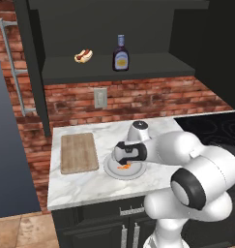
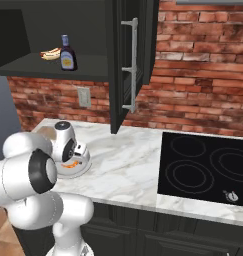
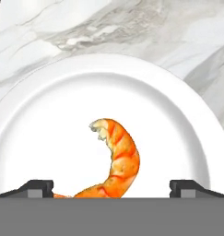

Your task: Pick the shrimp from the plate and place it on the cutting board. Then pick the condiment bottle from the cabinet and place it next to the cutting board.

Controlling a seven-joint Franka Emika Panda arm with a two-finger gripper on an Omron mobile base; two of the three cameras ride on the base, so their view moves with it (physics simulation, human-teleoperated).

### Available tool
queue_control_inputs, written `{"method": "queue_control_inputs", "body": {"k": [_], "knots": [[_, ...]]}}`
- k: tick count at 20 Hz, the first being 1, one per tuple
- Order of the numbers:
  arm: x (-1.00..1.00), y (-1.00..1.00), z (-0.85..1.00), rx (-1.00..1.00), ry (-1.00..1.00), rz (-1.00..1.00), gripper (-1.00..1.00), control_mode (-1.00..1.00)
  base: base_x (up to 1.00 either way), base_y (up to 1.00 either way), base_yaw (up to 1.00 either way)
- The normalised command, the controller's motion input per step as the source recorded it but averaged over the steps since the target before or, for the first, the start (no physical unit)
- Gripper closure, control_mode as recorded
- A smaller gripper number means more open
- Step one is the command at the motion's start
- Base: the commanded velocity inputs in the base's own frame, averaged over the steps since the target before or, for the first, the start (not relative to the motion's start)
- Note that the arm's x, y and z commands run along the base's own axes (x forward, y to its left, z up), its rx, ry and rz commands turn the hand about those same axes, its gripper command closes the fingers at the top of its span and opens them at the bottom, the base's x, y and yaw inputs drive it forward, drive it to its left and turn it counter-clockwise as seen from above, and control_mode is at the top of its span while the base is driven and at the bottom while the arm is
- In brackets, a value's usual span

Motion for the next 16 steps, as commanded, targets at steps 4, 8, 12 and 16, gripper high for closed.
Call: {"method": "queue_control_inputs", "body": {"k": [4,8,12,16], "knots": [[0.13,0.00,-0.09,0.00,0.00,0.00,-1.00,-1.00,0.00,0.00,0.00],[0.13,0.00,-0.10,0.00,0.00,0.00,-1.00,-1.00,0.00,0.00,0.00],[0.12,0.00,-0.11,0.00,0.00,0.00,-1.00,-1.00,0.00,0.00,0.00],[0.13,0.00,-0.12,0.00,0.00,0.00,-1.00,-1.00,0.00,0.00,0.00]]}}
